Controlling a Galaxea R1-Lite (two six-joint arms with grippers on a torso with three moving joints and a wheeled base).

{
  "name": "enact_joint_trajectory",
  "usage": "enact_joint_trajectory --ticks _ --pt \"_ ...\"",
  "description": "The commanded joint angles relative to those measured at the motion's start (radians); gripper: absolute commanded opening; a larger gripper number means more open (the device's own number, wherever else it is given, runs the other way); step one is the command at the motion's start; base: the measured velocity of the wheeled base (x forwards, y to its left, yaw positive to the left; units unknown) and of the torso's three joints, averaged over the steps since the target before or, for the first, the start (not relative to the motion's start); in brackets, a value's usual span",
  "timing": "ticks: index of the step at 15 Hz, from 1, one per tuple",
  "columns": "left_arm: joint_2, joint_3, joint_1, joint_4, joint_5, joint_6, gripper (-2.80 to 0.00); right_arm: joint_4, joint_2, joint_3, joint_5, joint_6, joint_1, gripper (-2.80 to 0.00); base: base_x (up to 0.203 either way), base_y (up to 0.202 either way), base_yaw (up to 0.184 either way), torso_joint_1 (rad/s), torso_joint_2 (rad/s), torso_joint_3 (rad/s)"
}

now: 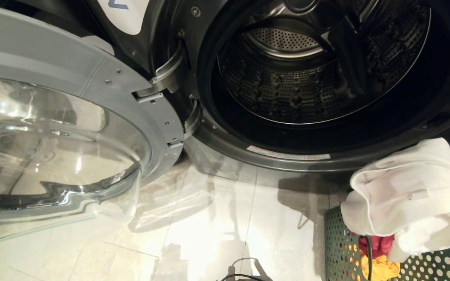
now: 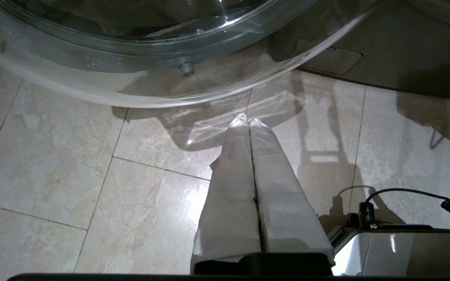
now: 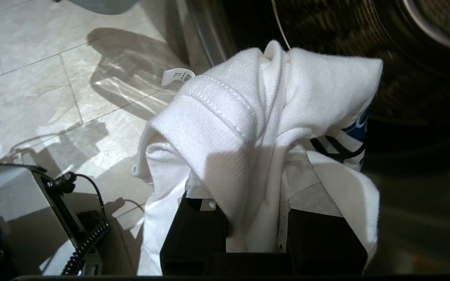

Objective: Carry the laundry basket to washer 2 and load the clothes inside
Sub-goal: Place the clothes into the washing machine

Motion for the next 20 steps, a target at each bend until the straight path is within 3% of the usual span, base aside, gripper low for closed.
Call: enact_joint_trajectory --ticks 1,12,16,20 --pt "0.001 0.000 0.000 0.001 0.001 0.000 -2.80 -0.004 0.061 -0.039 0.007 -0.038 0.113 -2.80 0.000 0.000 0.000 0.000 0.00 0.000" --pt "0.001 0.000 -0.001 -0.001 0.001 0.000 -2.80 0.000 0.263 -0.305 0.006 -0.032 0.200 -2.80 0.000 0.000 0.000 0.000 0.00 0.000" --pt "0.001 0.000 0.000 -0.001 0.001 0.000 -2.80 -0.040 0.378 -0.397 -0.066 -0.034 0.258 -2.80 0.000 0.000 0.000 0.000 0.00 0.000" --pt "0.001 0.000 0.000 -0.001 0.000 0.000 -2.80 -0.140 0.462 -0.397 -0.150 -0.097 0.397 -2.80 0.000 0.000 0.000 0.000 0.00 0.000"
